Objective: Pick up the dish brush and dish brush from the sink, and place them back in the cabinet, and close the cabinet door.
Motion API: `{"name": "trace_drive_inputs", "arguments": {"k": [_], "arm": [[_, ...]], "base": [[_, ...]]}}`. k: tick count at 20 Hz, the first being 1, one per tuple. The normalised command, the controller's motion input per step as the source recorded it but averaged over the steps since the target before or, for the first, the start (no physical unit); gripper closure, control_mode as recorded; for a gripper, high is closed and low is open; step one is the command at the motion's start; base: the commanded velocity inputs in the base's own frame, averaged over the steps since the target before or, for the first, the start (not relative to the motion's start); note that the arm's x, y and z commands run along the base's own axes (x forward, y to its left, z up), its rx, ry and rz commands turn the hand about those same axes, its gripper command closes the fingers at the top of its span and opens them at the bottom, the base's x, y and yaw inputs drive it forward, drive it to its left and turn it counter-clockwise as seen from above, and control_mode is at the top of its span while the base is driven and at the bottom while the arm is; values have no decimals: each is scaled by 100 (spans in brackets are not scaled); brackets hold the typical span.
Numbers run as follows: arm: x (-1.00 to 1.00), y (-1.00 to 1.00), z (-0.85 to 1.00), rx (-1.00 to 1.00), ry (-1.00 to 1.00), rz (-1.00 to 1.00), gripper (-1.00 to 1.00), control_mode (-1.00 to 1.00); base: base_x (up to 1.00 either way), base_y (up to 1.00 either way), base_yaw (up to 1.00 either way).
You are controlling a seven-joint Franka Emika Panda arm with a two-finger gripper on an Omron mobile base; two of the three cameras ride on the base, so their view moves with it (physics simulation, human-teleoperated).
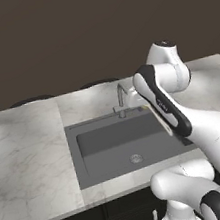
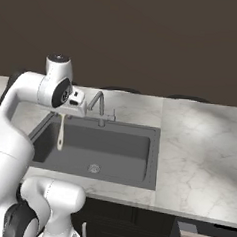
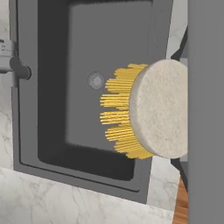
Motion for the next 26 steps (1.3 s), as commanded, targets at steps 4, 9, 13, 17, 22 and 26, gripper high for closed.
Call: {"name": "trace_drive_inputs", "arguments": {"k": [4,9,13,17,22,26], "arm": [[-28,0,0,0,-2,9,100,-100],[-20,0,3,0,0,3,100,-100],[-7,0,0,0,0,1,100,-100],[-8,0,1,0,0,0,100,-100],[0,0,0,0,0,0,100,100],[0,0,0,0,0,0,100,100]], "base": [[0,0,0],[0,0,0],[0,0,0],[0,0,0],[-31,-12,-3],[-32,-22,-17]]}}
